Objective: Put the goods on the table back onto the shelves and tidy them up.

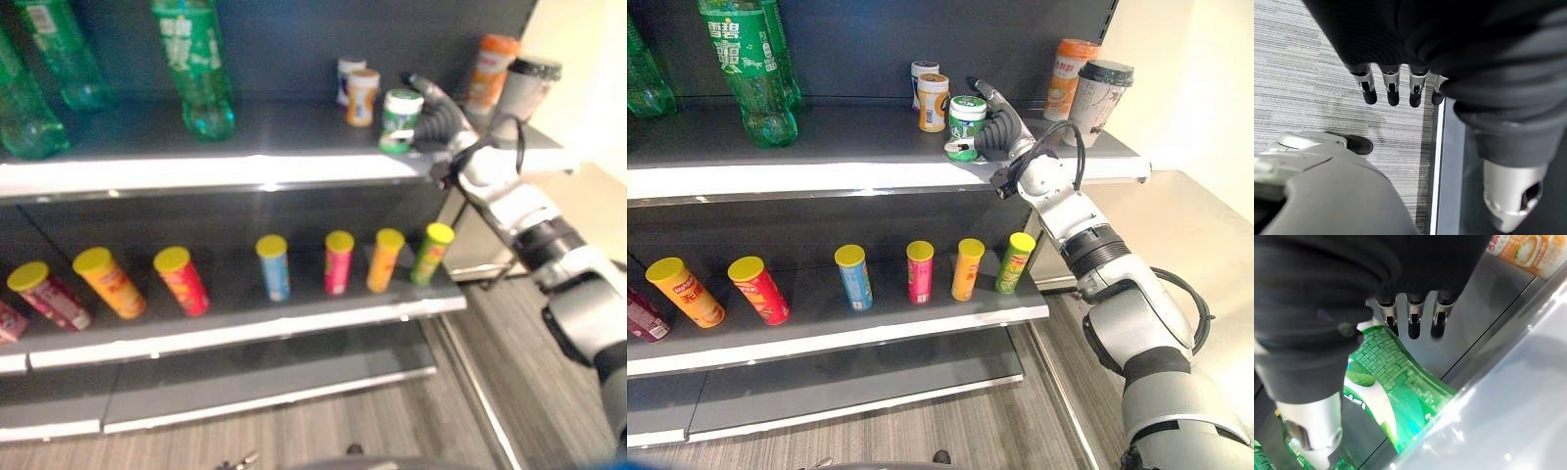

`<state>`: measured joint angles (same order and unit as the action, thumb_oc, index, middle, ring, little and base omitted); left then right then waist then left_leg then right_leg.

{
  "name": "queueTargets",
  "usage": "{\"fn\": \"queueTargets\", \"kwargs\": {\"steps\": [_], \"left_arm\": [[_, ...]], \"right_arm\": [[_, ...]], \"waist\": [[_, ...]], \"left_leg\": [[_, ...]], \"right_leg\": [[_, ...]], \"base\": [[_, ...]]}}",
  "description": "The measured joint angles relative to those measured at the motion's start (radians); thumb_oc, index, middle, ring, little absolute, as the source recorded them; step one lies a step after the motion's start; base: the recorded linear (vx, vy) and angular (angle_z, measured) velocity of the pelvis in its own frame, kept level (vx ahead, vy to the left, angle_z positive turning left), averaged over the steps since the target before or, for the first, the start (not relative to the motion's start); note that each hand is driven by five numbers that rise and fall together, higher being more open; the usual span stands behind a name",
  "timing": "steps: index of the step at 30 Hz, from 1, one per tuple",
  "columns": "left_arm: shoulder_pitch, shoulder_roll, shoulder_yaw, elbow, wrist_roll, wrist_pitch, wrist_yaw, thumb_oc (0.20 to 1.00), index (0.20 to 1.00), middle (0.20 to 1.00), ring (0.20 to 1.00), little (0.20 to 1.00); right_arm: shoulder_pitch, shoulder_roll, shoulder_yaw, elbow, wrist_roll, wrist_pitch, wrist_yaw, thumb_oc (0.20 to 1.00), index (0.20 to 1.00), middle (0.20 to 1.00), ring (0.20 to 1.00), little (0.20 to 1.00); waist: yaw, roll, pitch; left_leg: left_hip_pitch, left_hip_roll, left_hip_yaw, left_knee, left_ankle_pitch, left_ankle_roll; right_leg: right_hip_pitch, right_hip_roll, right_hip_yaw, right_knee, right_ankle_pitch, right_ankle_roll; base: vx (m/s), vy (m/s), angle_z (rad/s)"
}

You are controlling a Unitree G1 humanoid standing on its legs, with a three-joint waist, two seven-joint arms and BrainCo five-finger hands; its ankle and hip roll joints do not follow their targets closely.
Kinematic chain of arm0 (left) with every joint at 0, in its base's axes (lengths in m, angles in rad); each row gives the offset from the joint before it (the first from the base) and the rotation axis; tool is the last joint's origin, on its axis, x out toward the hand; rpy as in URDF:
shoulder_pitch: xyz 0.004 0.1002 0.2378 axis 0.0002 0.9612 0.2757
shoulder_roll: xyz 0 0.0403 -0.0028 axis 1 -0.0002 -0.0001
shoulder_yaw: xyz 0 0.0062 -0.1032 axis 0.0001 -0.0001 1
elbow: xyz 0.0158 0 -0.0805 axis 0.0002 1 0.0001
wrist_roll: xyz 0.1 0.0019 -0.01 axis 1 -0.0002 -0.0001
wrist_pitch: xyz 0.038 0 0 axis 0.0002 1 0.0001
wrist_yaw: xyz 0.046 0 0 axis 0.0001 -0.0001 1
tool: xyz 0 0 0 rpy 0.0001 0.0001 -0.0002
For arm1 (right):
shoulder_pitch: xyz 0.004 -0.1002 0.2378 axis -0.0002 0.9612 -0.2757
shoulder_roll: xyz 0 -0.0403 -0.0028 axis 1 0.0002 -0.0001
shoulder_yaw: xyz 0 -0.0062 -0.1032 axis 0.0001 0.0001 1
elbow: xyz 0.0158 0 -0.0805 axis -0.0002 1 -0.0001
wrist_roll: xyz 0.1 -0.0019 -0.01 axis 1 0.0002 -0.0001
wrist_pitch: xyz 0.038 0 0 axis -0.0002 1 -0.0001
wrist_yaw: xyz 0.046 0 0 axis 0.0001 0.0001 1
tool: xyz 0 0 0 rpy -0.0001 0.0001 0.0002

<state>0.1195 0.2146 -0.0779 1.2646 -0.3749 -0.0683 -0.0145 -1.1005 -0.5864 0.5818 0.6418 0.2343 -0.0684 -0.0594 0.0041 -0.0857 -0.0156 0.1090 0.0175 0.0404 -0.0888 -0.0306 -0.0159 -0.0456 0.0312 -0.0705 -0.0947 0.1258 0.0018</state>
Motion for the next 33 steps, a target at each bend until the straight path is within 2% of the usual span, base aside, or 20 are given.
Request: {"fn": "queueTargets", "kwargs": {"steps": [12, 25, 33], "left_arm": [[0.0, -0.001, 0.001, 0.001, -0.033, 0.0, 0.0, 1.0, 1.0, 1.0, 1.0, 1.0], [-0.005, -0.001, 0.0, -0.006, -0.039, 0.0, 0.002, 1.0, 1.0, 1.0, 1.0, 1.0], [-0.006, -0.001, 0.0, -0.006, -0.039, 0.0, 0.003, 1.0, 1.0, 1.0, 1.0, 1.0]], "right_arm": [[0.0, 0.005, 0.0, 0.0, -0.002, 0.02, -0.001, 1.0, 1.0, 1.0, 1.0, 1.0], [-0.025, 0.146, 0.0, 0.045, -0.091, 0.041, -0.038, 1.0, 1.0, 1.0, 1.0, 1.0], [-0.026, 0.153, 0.0, 0.087, -0.14, 0.059, -0.059, 1.0, 1.0, 1.0, 1.0, 1.0]], "waist": [[0.0, 0.0, 0.0], [0.005, -0.001, 0.0], [0.005, -0.001, -0.001]], "left_leg": [[0.0, 0.0, 0.001, 0.0, 0.0, 0.0], [0.008, 0.0, 0.009, 0.0, 0.0, 0.0], [0.006, -0.001, 0.001, 0.0, 0.0, 0.0]], "right_leg": [[0.0, 0.0, 0.001, 0.0, 0.0, 0.0], [0.005, 0.001, 0.007, 0.0, 0.003, -0.003], [0.006, 0.0, 0.002, 0.0, 0.005, -0.006]], "base": [[0.0, 0.0, 0.0], [0.0, 0.005, -0.01], [-0.01, 0.005, 0.02]]}}
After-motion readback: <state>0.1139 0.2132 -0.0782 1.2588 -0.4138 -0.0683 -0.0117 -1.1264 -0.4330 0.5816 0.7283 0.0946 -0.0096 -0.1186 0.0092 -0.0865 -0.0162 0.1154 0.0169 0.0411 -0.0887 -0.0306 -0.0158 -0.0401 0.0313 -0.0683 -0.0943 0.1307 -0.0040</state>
